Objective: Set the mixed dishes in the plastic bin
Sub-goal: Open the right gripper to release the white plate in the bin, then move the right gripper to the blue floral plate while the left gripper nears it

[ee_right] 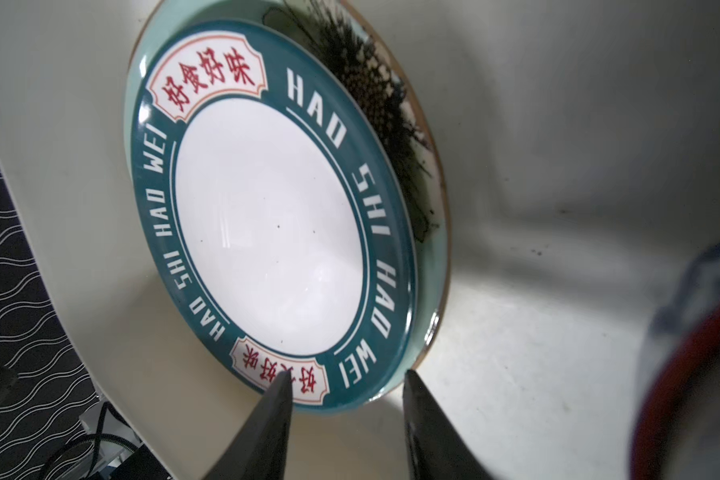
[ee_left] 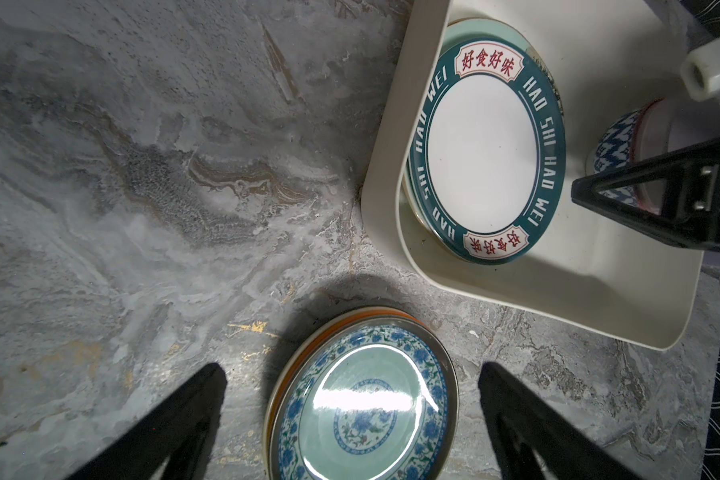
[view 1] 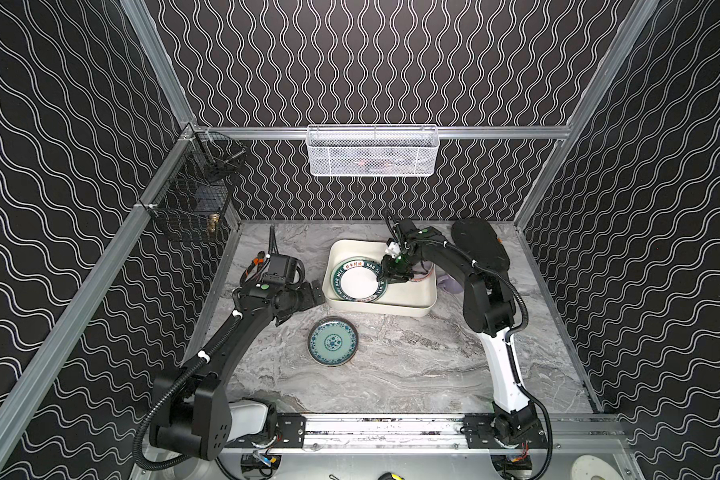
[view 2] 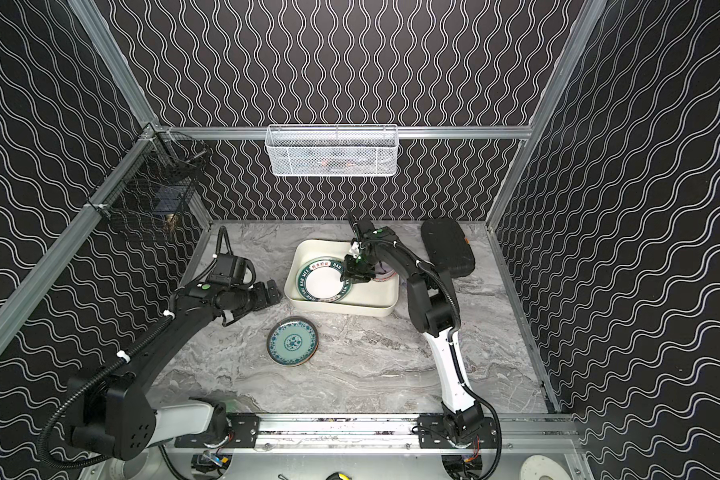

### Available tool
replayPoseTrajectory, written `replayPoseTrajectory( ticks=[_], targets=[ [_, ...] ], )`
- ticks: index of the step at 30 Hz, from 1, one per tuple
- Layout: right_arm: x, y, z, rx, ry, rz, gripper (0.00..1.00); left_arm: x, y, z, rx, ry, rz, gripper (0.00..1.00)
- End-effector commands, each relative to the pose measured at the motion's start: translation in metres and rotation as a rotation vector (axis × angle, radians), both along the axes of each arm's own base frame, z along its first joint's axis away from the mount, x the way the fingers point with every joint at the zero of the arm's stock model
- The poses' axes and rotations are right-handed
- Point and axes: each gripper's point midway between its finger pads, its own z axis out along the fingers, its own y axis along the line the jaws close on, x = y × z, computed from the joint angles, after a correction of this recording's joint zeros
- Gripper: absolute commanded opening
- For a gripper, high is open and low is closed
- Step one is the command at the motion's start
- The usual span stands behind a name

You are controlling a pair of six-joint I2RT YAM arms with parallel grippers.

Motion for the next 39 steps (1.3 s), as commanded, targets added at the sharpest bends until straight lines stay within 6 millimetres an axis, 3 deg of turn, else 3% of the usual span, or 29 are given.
replayPoseTrajectory(
  ticks=[1,6,11,17,21,24,30,39],
  targets=[
    [-0.005,-0.003,0.0,-0.021,0.006,0.017,0.47,0.002,-0.002,0.002,-0.021,-0.02,0.005,0.99],
    [-0.009,-0.005,0.011,-0.017,-0.003,0.015,0.47,-0.005,-0.002,-0.003,-0.023,0.002,0.008,0.99],
    [-0.017,-0.008,0.049,-0.011,-0.071,0.033,0.47,-0.022,0.0,-0.013,-0.036,0.034,0.028,0.98],
    [-0.057,0.003,0.1,0.024,-0.169,0.111,0.54,-0.049,0.001,-0.037,-0.068,0.096,0.082,0.94],
    [-0.092,0.006,0.12,0.048,-0.204,0.143,0.54,-0.064,-0.001,-0.052,-0.074,0.131,0.097,0.9],
    [-0.113,0.002,0.117,0.048,-0.201,0.147,0.54,-0.074,-0.006,-0.06,-0.081,0.145,0.102,0.84],
    [-0.144,-0.014,0.102,0.023,-0.171,0.14,0.54,-0.089,-0.023,-0.072,-0.04,0.165,0.071,0.56],
    [-0.166,-0.032,0.101,0.013,-0.175,0.117,0.54,-0.093,-0.025,-0.083,0.057,0.181,0.05,0.5]
  ],
)
